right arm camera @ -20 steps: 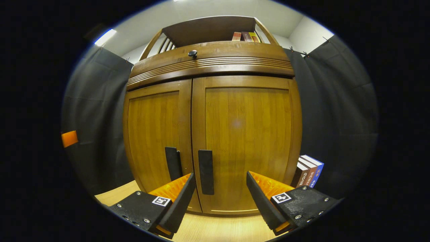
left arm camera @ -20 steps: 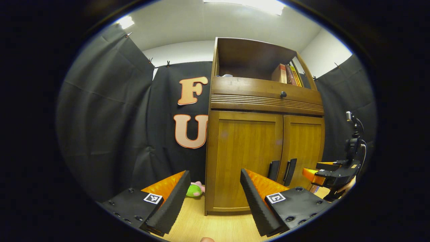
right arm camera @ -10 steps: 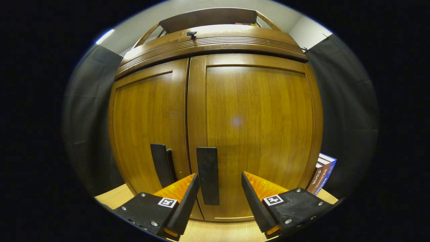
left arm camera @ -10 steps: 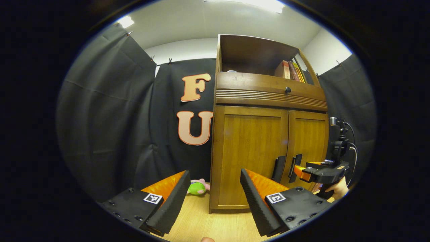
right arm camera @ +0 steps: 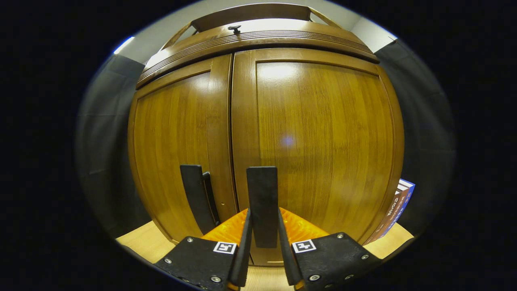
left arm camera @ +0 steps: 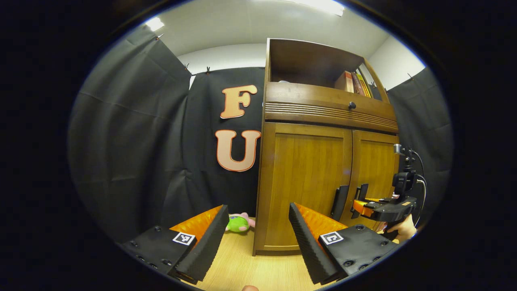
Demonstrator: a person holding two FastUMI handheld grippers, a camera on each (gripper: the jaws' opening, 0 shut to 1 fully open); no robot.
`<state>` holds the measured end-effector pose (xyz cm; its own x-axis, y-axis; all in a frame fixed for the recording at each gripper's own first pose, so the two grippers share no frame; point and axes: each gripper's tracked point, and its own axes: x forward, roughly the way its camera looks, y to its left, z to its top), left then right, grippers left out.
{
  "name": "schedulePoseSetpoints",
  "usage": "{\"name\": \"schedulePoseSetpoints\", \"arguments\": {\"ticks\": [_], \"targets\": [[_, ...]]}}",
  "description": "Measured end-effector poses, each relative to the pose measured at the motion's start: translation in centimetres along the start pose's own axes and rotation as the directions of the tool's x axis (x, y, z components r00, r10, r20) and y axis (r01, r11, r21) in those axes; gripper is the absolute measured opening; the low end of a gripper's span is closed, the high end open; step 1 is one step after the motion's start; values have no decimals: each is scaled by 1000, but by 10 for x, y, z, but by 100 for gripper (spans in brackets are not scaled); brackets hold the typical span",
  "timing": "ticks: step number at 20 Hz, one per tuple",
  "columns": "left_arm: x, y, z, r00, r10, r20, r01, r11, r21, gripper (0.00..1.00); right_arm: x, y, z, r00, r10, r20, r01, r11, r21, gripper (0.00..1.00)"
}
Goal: Open the right door of the double-door shoe cabinet with the right hand, and open the left door with the left hand.
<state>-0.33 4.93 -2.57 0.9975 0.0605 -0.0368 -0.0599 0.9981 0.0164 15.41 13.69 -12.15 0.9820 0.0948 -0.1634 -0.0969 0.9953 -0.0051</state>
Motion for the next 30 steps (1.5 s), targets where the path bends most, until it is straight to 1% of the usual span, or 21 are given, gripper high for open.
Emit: {"name": "schedulePoseSetpoints", "arguments": {"ticks": [1,2,4,5,6,7,8,9,10,15,16,18,21,25,30], "targets": [[0,0,1,1000,2,0,-2,1000,0,94,-1,0,0,1000,1,1,-1,1000,-2,43],[-1,-1,1,1000,2,1,-2,1000,1,96,-3,0,0,1000,2,3,-2,1000,-5,34],[-2,-2,0,1000,3,1,-3,1000,4,96,-8,0,-1,1000,11,6,-11,1000,-13,32],[-4,-2,1,1000,4,0,-4,1000,5,99,-12,0,-2,1000,20,5,-19,1000,-14,31],[-6,-2,1,1000,4,1,-4,1000,8,94,-17,-1,-2,1000,28,6,-28,1000,-10,31],[-7,-2,3,1000,5,2,-6,1000,10,94,-23,-1,-3,999,35,8,-35,999,-7,30],[-8,-1,2,1000,9,4,-9,1000,13,94,-27,-1,-2,999,40,11,-40,999,-6,21],[-9,0,4,1000,13,5,-13,1000,15,95,-32,-2,-1,999,46,16,-46,999,-9,21],[-10,0,4,1000,14,6,-14,1000,13,95,-38,-3,-3,999,51,18,-51,999,-10,29],[-14,-4,3,1000,10,1,-11,1000,5,95,-63,-7,-4,997,78,24,-78,997,-3,29],[-15,-5,0,1000,12,-3,-12,1000,6,96,-67,-9,-3,996,82,25,-82,997,-2,29],[-16,-5,-1,1000,16,-10,-16,1000,10,95,-77,-11,-3,996,88,30,-88,996,-7,29],[-18,-7,1,1000,21,-7,-21,1000,3,94,-87,-12,-1,995,88,35,-87,996,-27,29],[-19,-14,2,1000,15,-3,-15,1000,11,94,-110,-23,-3,994,98,42,-96,995,-40,29],[-21,-26,-4,1000,-7,-14,7,1000,17,95,-136,-36,-3,994,95,45,-93,995,-43,29]]}}
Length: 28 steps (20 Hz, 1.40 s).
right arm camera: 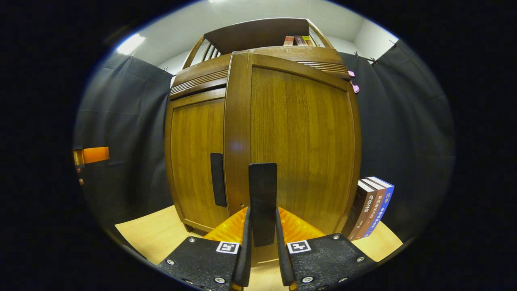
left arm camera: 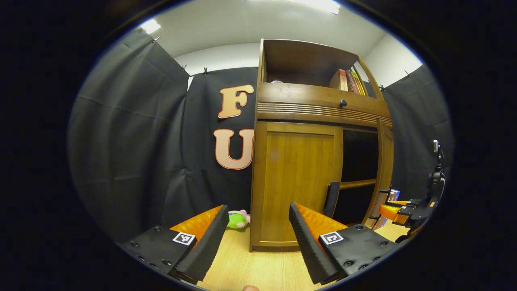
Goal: Open the right door of the double-door shoe cabinet with the right hand, and open the left door with the left hand.
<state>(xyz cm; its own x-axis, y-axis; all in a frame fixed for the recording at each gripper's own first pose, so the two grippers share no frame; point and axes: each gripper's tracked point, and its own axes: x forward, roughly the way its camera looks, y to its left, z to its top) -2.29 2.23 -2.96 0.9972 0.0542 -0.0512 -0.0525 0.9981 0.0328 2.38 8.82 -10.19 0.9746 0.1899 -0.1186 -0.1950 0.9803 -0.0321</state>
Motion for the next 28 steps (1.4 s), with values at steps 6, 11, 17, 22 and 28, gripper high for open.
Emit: {"name": "schedulePoseSetpoints", "arguments": {"ticks": [6,11,17,22,28], "targets": [[0,-12,-2,1000,-25,-4,24,1000,-12,96,-26,-11,3,1000,-26,8,26,1000,10,25],[-2,-24,-3,999,-49,-5,49,999,-16,96,-41,-22,5,999,-46,6,46,999,10,17],[-2,-39,0,997,-72,-5,72,997,0,97,-52,-33,6,997,-75,11,75,997,12,12],[-2,-52,-2,996,-87,-5,87,996,-10,98,-62,-37,3,997,-75,6,74,996,42,12],[1,-64,-6,995,-96,-12,96,995,7,94,-74,-60,2,991,-134,4,134,991,14,9]]}}
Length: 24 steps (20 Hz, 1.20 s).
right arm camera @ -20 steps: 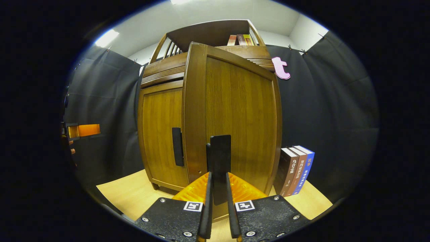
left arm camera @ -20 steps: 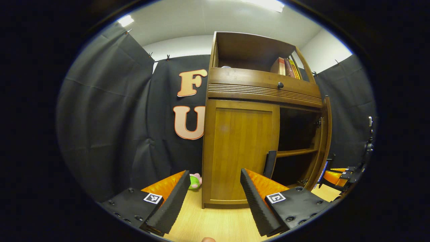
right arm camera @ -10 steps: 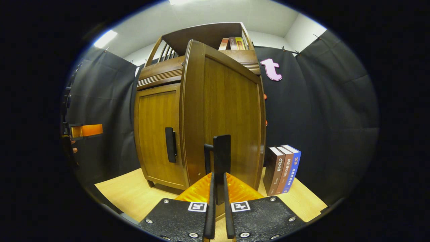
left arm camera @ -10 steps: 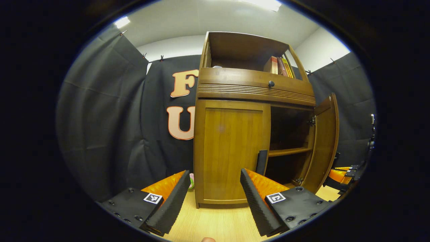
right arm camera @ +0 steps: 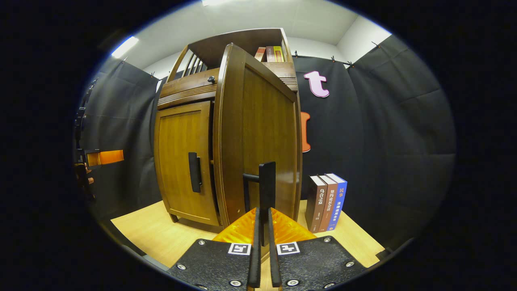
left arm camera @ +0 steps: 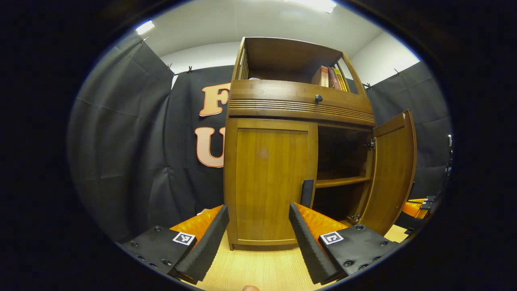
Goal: Open the right door of the double-door shoe cabinet with the right hand, and open the left door with the left hand.
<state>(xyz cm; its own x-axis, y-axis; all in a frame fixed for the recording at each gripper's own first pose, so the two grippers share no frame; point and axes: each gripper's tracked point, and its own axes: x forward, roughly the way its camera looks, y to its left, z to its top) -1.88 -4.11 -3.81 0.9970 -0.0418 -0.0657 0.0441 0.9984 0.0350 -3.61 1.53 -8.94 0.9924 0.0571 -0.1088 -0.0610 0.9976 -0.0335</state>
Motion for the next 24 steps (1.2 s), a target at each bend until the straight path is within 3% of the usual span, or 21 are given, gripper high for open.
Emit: {"name": "schedulePoseSetpoints", "arguments": {"ticks": [3,4,5,12,18,19,20,21,24], "targets": [[6,-10,-5,1000,-9,-9,9,1000,12,94,-4,-13,0,999,-44,1,44,999,-7,7],[7,-12,-7,1000,-14,-13,14,1000,14,94,-4,-19,0,998,-60,2,60,998,-7,17],[9,-15,-8,1000,-20,-17,20,1000,18,94,-5,-23,-1,997,-72,0,72,997,-7,6],[21,-23,-16,1000,-16,-24,17,999,47,94,-8,-44,-1,995,-101,5,101,994,-29,6],[50,-46,-27,998,-48,-41,50,997,54,95,-11,-83,-1,978,-205,26,207,976,-64,6],[55,-52,-30,997,-59,-48,62,997,48,95,-12,-90,-1,975,-221,32,222,973,-65,17],[60,-58,-35,996,-68,-55,70,997,40,95,-12,-95,-1,974,-225,32,226,973,-50,17],[66,-62,-38,995,-74,-65,76,997,31,95,-14,-101,-4,974,-227,29,227,973,-28,4],[82,-76,-49,992,-90,-87,92,996,18,97,-19,-133,-2,954,-297,42,299,954,-34,2]]}}
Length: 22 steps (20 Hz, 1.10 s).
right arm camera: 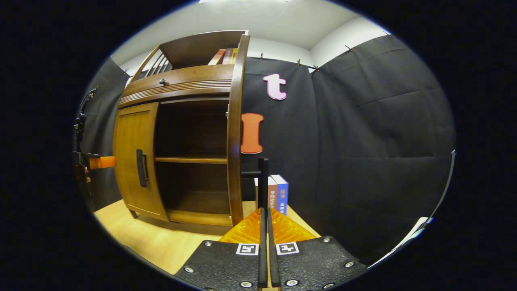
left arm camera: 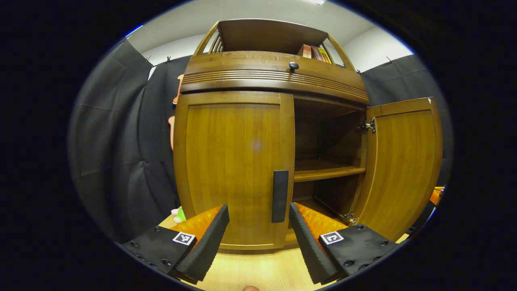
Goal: Open the right door of the double-door shoe cabinet with the right hand, and open the left door with the left hand.
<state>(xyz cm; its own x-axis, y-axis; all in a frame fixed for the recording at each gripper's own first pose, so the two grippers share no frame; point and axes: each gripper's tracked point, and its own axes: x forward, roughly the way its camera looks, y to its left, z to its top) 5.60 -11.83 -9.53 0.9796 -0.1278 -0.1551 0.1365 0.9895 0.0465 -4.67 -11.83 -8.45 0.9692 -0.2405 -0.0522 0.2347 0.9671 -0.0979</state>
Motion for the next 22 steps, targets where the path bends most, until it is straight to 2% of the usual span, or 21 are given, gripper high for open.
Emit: {"name": "schedulePoseSetpoints", "arguments": {"ticks": [1,2,3,6,8,9,10,11,12,14,16,22], "targets": [[6,-3,-1,1000,-3,-2,3,1000,1,97,-4,-2,2,1000,7,6,-7,1000,7,0],[13,-8,-3,1000,-6,-3,6,1000,8,99,-5,-1,2,1000,17,6,-17,1000,13,17],[20,-12,-2,1000,-9,4,9,1000,19,96,-5,-3,-1,1000,17,6,-17,1000,6,0],[40,-16,-8,1000,-10,-5,10,999,42,95,-6,-6,-2,1000,11,9,-11,1000,-18,0],[52,-22,-12,1000,-21,-18,21,1000,20,95,-7,-9,-2,1000,12,9,-12,1000,-10,0],[58,-23,-13,1000,-20,-21,20,1000,10,98,-7,-12,-2,1000,8,11,-8,1000,-8,17],[65,-23,-13,1000,-20,-20,20,1000,2,96,-6,-16,-1,1000,0,15,0,1000,-6,1],[71,-25,-12,1000,-21,-15,21,1000,0,95,-6,-18,0,1000,-4,18,4,1000,-5,17],[73,-26,-13,1000,-25,-12,25,1000,6,95,-7,-19,0,1000,-4,19,4,1000,-6,4],[83,-25,-10,1000,-17,1,17,1000,20,95,-8,-20,0,1000,-4,16,4,1000,-11,9],[92,-27,-14,1000,-21,-8,21,1000,18,95,-8,-21,-1,1000,-5,16,6,1000,-23,18],[117,-31,-23,1000,-27,-7,27,999,-19,94,-11,-33,5,998,-45,36,47,998,-39,80]]}}
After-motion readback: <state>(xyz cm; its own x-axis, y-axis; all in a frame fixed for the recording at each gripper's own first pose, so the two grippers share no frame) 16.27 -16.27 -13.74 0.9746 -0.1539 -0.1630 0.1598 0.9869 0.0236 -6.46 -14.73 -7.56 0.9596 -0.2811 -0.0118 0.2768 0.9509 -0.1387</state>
